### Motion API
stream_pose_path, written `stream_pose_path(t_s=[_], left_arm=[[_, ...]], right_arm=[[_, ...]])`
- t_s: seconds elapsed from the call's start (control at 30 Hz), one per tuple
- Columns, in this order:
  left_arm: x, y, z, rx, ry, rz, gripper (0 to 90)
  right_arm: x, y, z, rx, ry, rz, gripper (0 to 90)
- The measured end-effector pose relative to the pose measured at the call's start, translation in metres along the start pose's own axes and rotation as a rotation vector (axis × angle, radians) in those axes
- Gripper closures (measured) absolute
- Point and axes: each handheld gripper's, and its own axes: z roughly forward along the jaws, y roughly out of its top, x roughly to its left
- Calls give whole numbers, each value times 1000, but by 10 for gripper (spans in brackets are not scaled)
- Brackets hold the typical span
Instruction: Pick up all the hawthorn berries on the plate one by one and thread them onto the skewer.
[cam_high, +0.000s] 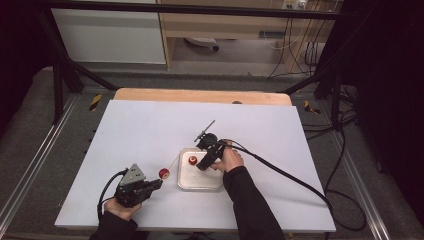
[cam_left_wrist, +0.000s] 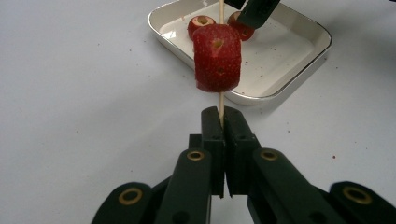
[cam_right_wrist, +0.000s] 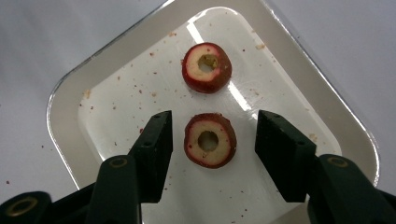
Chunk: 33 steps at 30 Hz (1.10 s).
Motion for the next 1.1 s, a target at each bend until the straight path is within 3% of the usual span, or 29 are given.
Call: stream_pose_path(t_s=[0.4,0.73,0.93,1.1], left_arm=[[0,-1,1,3,-2,-1,880],[-1,0,1,-2,2,0,880],[-2,0,0,-10,10,0,881],[-3,0,-1,-22,16,-3,881]], right_arm=[[-1,0,7,25,17,11,599],[0,-1,3,19,20,48,613],[5,-5,-16,-108,54,103,615],[4,-19,-28,-286,133,209,616]])
